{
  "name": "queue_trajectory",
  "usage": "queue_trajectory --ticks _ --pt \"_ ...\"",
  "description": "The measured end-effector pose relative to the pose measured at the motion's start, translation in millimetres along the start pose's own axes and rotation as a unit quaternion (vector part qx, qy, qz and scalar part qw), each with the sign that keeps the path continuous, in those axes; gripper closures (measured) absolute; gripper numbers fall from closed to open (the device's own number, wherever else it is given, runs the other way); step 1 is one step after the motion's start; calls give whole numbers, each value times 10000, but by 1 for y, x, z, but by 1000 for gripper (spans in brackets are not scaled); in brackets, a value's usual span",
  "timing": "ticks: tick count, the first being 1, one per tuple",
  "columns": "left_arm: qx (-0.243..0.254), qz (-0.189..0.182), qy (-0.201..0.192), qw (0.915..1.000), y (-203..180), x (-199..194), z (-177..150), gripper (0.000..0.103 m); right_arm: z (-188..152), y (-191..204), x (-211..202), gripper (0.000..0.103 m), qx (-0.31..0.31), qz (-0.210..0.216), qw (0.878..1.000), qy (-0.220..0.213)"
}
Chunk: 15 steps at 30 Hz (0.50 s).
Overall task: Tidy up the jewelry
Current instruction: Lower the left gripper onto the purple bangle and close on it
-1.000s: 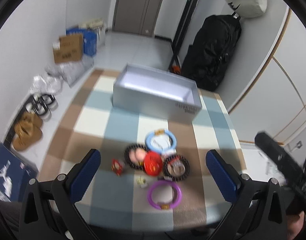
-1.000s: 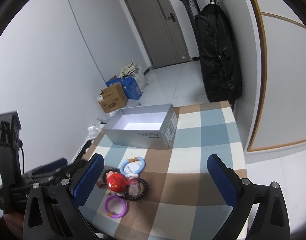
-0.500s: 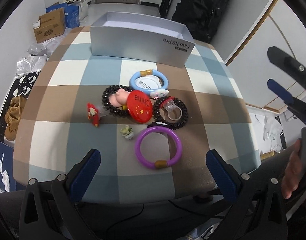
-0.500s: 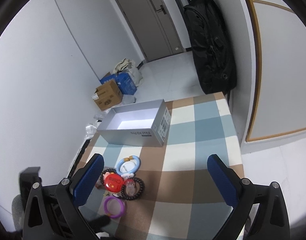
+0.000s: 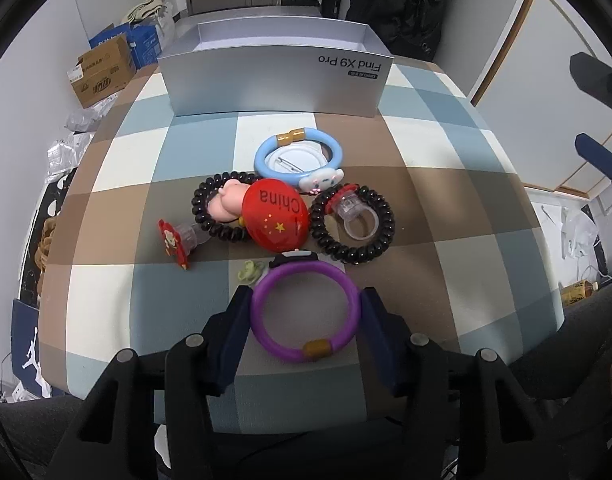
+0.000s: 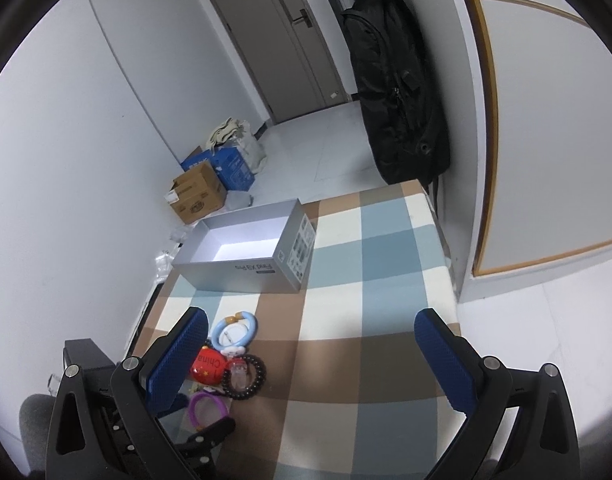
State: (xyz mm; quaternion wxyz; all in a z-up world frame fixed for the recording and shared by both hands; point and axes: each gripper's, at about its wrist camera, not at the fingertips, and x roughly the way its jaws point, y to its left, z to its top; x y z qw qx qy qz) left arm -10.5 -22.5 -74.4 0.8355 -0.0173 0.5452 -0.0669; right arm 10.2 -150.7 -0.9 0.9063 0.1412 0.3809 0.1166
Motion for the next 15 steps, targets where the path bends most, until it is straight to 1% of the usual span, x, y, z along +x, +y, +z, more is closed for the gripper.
queue_trajectory --ticks 4,9,13,15 --pt "-50 -225 5 9997 1 -2 -1 57 -1 -1 1 0 22 18 10000 34" --pt "-31 -465 -104 9989 1 -9 0 58 -3 -2 2 0 47 0 10000 87" --pt "-190 -731 -147 9970 5 -18 5 58 -5 -2 6 0 43 -51 9999 153" --pt "-300 -861 -151 9957 6 -20 9 58 -8 -3 10 0 61 -58 9996 255"
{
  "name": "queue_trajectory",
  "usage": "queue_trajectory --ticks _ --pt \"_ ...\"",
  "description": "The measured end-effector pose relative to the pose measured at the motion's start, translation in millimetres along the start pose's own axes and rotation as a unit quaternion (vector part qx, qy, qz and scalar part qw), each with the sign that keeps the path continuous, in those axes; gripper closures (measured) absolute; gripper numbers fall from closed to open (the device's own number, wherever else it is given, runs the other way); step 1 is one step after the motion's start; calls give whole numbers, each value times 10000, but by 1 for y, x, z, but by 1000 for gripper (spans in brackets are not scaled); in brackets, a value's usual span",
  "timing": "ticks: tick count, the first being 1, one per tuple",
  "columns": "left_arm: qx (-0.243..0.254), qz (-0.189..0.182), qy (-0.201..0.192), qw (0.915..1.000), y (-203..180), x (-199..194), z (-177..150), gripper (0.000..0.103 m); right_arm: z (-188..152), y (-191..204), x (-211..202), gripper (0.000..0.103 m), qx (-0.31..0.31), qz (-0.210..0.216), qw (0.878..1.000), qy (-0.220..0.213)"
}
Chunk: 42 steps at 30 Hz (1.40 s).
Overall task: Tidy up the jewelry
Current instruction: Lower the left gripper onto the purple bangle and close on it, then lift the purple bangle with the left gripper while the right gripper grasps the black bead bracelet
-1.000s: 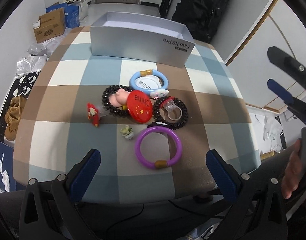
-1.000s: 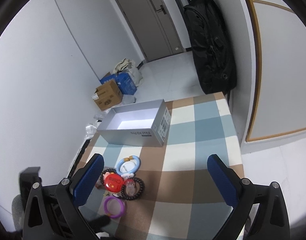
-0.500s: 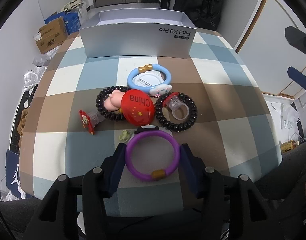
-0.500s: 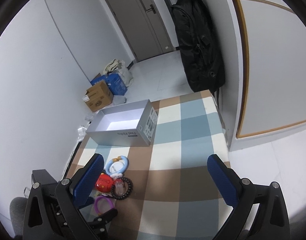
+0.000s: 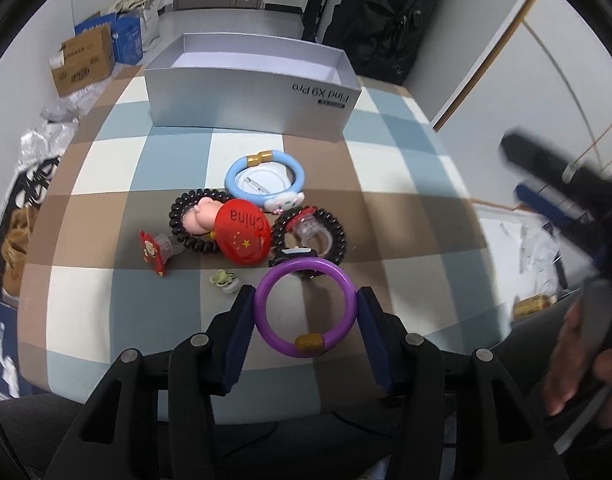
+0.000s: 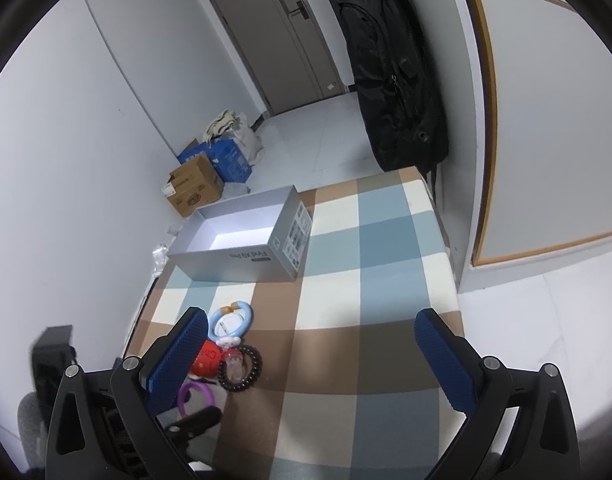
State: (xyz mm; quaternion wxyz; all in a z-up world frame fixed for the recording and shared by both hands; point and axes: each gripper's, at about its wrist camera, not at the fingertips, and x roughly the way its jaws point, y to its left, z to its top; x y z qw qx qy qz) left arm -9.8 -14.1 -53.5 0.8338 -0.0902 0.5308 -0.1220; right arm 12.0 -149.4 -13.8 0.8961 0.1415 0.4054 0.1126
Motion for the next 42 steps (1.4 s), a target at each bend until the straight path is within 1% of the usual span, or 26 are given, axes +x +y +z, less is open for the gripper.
queue_trajectory --ticks 2,7,10,11,13,16,19,20,23,24,25,26,27,28,29,30,33,36,37,40,42 --pt "-153 -116 -44 9998 6 -4 5 58 -3 -2 7 0 46 70 9997 211" --pt "-501 -443 -233 9975 17 -17 19 58 -10 -7 23 0 127 37 9982 584" --pt "-654 -578 -260 9958 25 -20 27 58 -17 -3 34 0 49 122 9965 826" --pt "-682 -563 -301 9956 26 -22 28 58 -19 1 36 1 -41 117 9960 885" --pt "-742 -560 -373 9950 33 -28 32 58 -24 11 43 6 -310 152 9941 1028" --pt "-863 -601 -456 9934 44 -34 35 58 -31 26 52 10 -618 288 9906 1182" --pt "-865 -392 -532 9941 51 -37 37 58 -39 42 62 13 -963 405 9857 1322" --pt "-857 -372 -535 9942 53 -38 38 58 -42 48 67 14 -1075 421 9838 1374" --pt "-895 -359 -481 9942 60 -36 38 58 -46 58 75 18 -1251 424 9804 1463" --pt "-931 -368 -457 9939 63 -35 38 58 -46 63 79 23 -1318 414 9791 1491" --pt "-957 -380 -442 9937 67 -35 38 58 -46 65 82 24 -1363 405 9783 1505" --pt "-990 -392 -424 9934 70 -35 38 58 -47 68 85 25 -1432 380 9772 1518" --pt "-1036 -405 -418 9929 74 -35 38 58 -48 72 87 27 -1510 342 9762 1521" --pt "-1064 -418 -414 9926 77 -36 37 58 -49 76 90 33 -1587 336 9747 1535" --pt "-1092 -424 -403 9923 79 -35 37 58 -50 79 94 36 -1661 326 9730 1566" --pt "-1124 -430 -393 9920 81 -35 38 58 -53 84 100 37 -1790 239 9701 1619" --pt "-1179 -460 -372 9913 87 -35 38 58 -57 95 104 41 -2163 44 9643 1531" --pt "-1163 -466 -349 9915 88 -34 38 58 -63 104 106 50 -2550 -271 9559 1432" --pt "-1155 -469 -345 9916 88 -35 38 58 -64 106 107 52 -2651 -307 9533 1416" --pt "-1126 -513 -331 9918 87 -35 38 58 -63 105 107 58 -2658 -269 9532 1417" --pt "-1100 -523 -336 9920 85 -35 38 58 -60 102 105 60 -2570 -215 9559 1406"
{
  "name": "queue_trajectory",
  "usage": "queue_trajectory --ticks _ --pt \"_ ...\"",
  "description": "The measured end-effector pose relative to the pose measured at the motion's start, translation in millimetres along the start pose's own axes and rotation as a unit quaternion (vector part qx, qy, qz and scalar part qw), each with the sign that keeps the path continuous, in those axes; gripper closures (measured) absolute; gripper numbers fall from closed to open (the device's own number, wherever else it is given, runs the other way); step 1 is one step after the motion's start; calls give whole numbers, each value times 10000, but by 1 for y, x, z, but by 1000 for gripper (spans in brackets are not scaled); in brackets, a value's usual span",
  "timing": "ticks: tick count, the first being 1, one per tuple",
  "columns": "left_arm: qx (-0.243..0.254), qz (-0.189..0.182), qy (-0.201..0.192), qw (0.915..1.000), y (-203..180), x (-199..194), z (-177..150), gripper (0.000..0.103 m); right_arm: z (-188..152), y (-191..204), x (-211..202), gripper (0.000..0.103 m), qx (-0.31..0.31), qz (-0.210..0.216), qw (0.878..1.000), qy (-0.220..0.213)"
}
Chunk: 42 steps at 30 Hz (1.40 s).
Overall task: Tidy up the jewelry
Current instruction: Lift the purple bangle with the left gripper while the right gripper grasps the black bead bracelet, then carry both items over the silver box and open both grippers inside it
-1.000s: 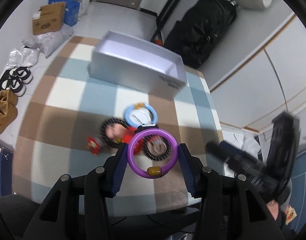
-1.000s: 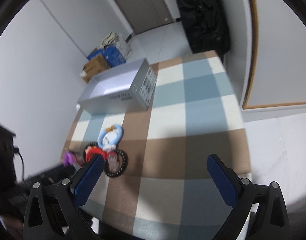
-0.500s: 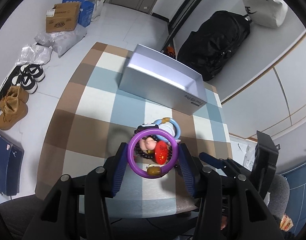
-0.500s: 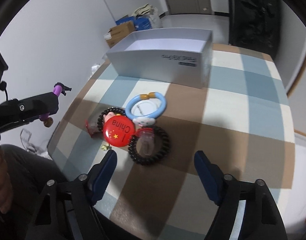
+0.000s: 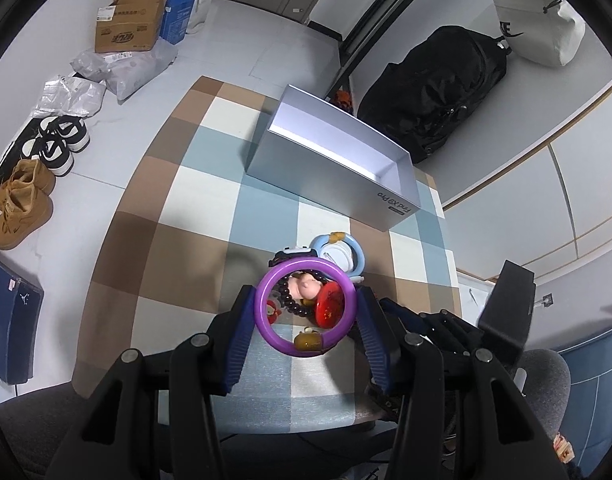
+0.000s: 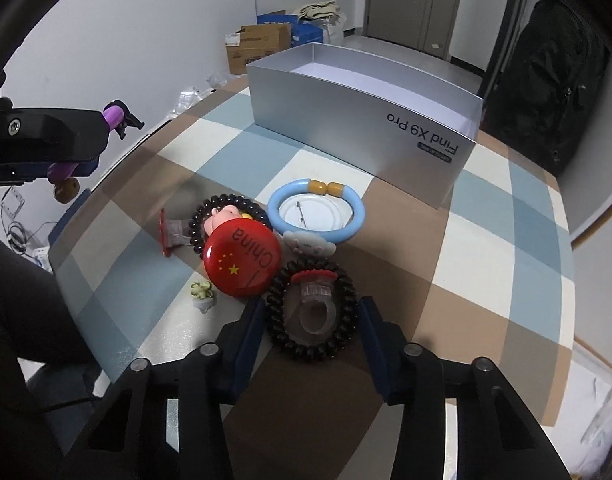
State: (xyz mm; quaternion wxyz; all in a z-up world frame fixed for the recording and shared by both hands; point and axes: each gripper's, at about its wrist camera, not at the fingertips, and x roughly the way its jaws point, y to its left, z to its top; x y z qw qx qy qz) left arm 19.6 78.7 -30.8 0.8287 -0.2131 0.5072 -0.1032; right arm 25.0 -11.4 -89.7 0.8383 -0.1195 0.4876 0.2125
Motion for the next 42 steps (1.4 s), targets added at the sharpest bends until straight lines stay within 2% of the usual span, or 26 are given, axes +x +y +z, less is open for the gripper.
queue_trajectory --ticks 10,16,21,26,30,36,39,42 --pt "-30 31 43 10000 -6 4 -1 58 0 -23 -32 60 636 517 9960 -358" --pt "-19 87 62 9999 -13 5 2 58 4 -29 -56 60 838 774 9908 -731" --pt "24 -16 -7 10000 -29 -4 30 58 32 -38 -82 60 905 970 9858 -1026" --pt "126 -142 -47 9998 -45 -10 68 58 78 -55 -106 60 879 1095 9809 -1345" --pt "251 -87 67 9996 -50 6 102 58 112 -69 -97 60 849 1097 9821 -1277" --pt "17 -410 497 9979 -34 53 132 58 138 -84 -53 60 711 1018 9875 -970" --pt "-229 -771 732 9941 -23 71 139 58 141 -92 -30 60 812 1089 9874 -809" --pt "-327 -858 868 9920 -19 83 144 58 142 -98 -12 60 889 1147 9872 -657"
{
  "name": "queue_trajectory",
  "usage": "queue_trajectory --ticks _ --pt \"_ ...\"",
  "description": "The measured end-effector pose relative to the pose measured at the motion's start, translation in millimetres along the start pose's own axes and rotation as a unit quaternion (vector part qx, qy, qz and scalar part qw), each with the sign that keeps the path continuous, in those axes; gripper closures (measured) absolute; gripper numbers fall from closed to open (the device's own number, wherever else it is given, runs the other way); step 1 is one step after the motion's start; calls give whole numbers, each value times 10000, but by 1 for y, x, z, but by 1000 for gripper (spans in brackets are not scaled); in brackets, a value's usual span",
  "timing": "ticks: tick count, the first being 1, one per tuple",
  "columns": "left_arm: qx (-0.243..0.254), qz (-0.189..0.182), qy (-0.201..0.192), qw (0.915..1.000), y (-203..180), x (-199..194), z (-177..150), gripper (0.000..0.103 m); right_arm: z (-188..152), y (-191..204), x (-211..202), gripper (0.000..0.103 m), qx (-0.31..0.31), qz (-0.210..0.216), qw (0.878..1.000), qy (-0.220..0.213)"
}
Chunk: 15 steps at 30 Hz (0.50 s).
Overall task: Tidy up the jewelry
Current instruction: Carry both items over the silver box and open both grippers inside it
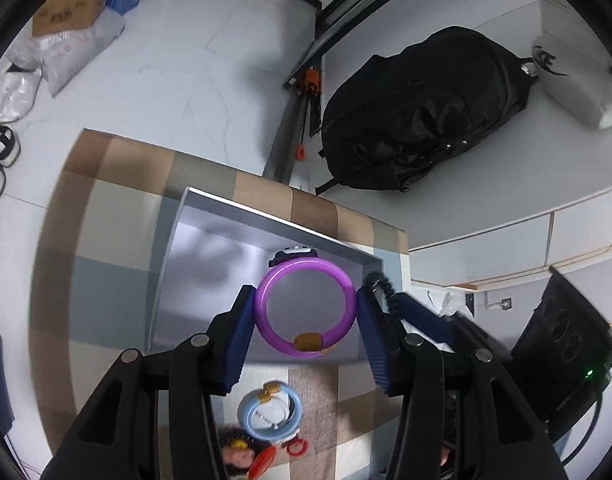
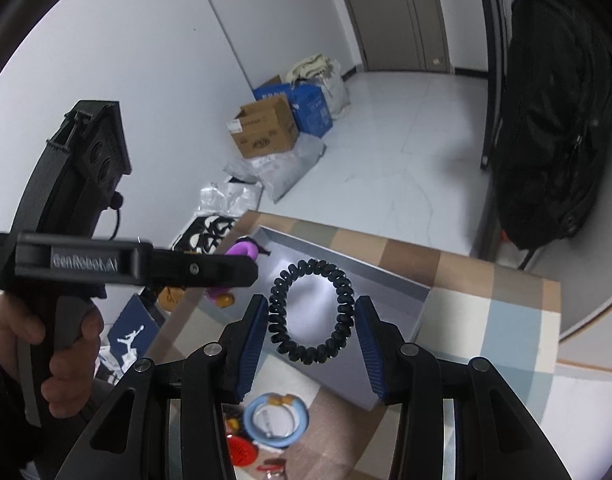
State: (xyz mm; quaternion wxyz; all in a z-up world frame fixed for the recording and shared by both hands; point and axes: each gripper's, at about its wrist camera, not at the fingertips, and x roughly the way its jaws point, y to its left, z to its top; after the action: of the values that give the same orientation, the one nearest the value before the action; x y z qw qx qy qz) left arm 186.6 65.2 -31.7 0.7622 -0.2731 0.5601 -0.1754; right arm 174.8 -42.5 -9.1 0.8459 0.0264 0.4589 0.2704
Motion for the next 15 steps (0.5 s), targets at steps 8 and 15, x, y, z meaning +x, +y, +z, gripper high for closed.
queue_trajectory --ticks 8,15 --pt "-216 -147 195 9995 7 13 10 58 1 -14 25 60 122 35 9994 314" --pt "-415 -332 127 9985 9 13 20 49 5 -20 33 52 144 -148 9992 348"
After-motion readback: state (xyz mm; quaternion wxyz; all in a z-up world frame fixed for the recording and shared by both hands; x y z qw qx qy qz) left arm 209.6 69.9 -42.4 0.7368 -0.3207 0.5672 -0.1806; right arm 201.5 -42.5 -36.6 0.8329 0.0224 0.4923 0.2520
